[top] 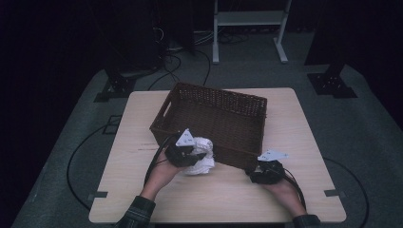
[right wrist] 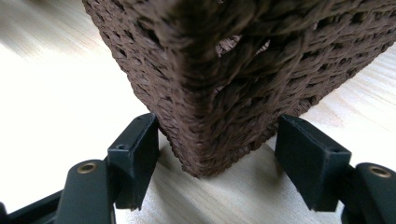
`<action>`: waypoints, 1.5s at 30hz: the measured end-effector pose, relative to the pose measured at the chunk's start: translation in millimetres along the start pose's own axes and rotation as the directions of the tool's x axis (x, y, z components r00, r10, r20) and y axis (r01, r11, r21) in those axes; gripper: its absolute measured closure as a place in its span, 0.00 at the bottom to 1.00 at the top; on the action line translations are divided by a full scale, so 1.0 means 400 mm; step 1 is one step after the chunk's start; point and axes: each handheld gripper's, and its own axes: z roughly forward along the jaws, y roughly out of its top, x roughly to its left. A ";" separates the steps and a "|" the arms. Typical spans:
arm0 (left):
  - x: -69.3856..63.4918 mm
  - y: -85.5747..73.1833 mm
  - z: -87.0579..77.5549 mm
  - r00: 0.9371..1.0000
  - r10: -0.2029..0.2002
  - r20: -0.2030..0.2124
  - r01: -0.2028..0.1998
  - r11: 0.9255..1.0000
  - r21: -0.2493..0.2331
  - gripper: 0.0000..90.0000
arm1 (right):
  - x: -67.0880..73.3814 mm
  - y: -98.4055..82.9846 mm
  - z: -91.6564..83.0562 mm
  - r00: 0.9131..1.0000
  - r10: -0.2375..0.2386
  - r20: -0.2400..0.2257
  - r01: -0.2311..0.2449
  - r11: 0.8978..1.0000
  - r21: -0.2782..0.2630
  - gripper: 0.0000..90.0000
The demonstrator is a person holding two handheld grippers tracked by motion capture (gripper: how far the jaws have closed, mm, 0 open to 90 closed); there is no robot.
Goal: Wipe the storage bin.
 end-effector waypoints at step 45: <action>-0.023 -0.046 0.149 0.999 -0.002 0.054 -0.005 0.992 0.123 0.74 | 0.001 0.000 0.000 1.000 0.001 0.001 -0.001 1.000 -0.002 0.34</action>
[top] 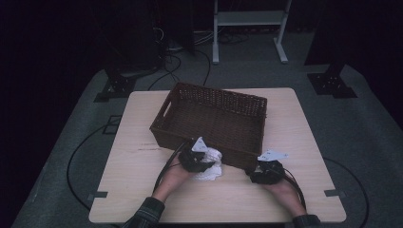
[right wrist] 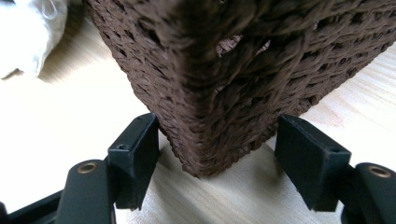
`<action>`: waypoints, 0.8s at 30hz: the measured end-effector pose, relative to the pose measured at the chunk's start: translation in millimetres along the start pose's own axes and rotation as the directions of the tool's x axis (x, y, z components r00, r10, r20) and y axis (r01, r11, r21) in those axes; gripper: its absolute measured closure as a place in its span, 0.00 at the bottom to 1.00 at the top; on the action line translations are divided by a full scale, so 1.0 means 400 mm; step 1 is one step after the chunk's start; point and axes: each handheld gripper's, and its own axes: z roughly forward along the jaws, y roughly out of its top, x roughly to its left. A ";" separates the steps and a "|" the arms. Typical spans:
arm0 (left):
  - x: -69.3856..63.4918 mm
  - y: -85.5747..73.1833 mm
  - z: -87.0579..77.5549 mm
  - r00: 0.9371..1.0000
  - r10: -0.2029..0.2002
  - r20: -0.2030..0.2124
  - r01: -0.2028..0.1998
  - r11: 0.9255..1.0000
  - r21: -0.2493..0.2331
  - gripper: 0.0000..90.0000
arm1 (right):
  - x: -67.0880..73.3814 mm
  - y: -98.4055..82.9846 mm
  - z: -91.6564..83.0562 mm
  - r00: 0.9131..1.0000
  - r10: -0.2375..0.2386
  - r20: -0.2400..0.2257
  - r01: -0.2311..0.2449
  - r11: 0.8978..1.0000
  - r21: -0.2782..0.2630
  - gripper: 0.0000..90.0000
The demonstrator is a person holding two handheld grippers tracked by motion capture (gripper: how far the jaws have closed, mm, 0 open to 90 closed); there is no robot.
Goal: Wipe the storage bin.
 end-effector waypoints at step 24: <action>-0.031 0.027 -0.010 1.000 0.015 -0.010 -0.015 0.999 -0.036 0.74 | 0.000 0.000 0.000 1.000 0.000 0.000 0.000 1.000 0.000 0.34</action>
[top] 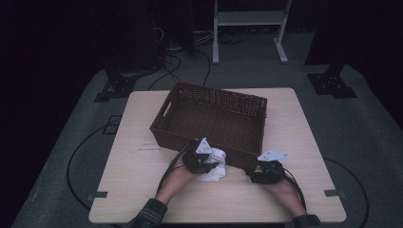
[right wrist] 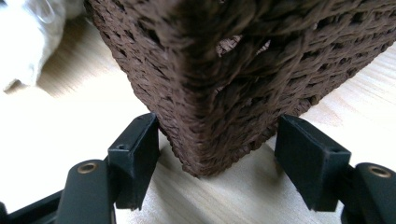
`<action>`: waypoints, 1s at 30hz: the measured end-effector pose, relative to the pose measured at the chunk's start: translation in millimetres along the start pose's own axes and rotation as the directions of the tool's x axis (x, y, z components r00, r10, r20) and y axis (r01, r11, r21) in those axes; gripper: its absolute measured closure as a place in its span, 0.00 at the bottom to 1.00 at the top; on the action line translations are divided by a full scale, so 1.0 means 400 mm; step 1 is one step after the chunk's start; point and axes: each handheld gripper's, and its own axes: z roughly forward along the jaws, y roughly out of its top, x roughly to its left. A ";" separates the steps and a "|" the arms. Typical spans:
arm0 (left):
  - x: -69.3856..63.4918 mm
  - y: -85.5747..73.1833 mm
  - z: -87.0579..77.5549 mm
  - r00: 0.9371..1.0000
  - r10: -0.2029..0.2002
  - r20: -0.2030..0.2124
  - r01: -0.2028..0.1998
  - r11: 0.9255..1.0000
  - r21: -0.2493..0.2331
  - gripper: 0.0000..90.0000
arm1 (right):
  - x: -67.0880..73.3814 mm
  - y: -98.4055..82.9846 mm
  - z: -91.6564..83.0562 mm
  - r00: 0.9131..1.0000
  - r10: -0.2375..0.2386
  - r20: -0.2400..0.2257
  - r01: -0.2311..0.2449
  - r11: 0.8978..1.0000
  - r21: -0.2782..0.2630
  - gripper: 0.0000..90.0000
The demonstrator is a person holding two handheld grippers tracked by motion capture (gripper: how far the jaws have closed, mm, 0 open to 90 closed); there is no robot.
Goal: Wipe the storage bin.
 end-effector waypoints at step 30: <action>-0.030 0.085 -0.109 0.999 0.040 -0.003 -0.040 0.990 -0.135 0.74 | 0.000 0.000 0.000 1.000 -0.001 0.000 0.001 1.000 0.001 0.34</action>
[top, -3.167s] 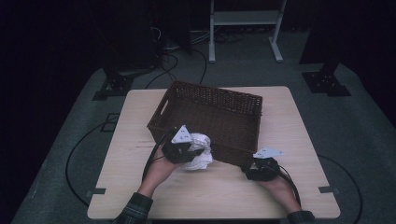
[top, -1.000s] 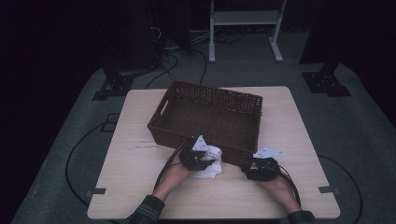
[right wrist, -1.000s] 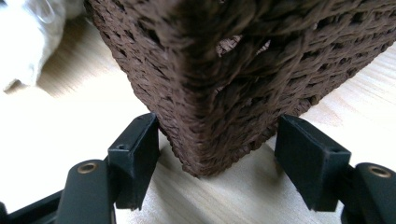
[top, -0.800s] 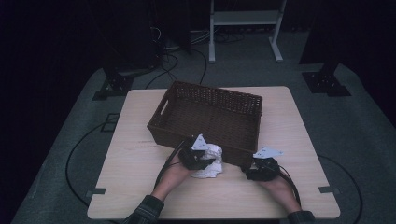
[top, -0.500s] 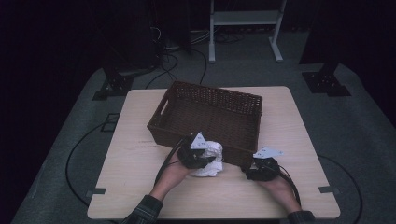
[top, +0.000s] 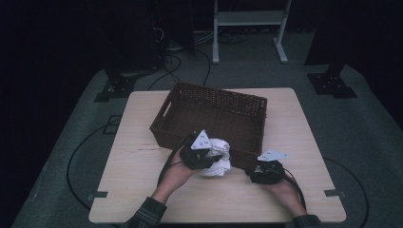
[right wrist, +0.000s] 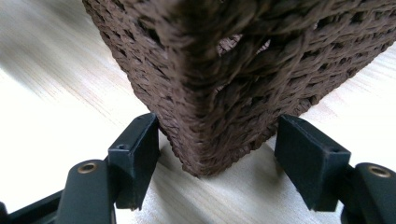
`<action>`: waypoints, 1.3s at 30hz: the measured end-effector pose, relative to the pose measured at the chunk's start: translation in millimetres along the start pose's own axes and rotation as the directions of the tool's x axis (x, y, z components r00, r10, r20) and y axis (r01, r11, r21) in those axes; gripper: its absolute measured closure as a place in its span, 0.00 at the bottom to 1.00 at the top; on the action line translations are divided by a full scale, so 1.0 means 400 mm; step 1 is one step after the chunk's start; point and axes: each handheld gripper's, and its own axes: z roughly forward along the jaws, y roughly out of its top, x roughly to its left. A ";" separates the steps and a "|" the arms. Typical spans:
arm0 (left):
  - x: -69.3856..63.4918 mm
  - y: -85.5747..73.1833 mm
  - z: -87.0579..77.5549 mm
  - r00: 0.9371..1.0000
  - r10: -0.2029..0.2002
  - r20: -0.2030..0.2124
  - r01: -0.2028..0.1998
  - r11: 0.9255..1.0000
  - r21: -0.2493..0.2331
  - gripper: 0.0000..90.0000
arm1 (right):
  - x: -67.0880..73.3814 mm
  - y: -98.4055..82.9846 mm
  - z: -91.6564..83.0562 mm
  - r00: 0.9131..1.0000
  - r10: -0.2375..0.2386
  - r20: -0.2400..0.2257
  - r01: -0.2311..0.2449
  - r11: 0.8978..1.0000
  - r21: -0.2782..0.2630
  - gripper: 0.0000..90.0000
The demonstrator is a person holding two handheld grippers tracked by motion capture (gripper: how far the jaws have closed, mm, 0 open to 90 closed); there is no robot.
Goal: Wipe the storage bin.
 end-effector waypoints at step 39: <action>-0.002 -0.031 0.111 0.997 -0.015 0.078 0.010 0.998 0.065 0.74 | 0.000 0.000 0.000 1.000 0.002 0.001 -0.002 1.000 -0.002 0.34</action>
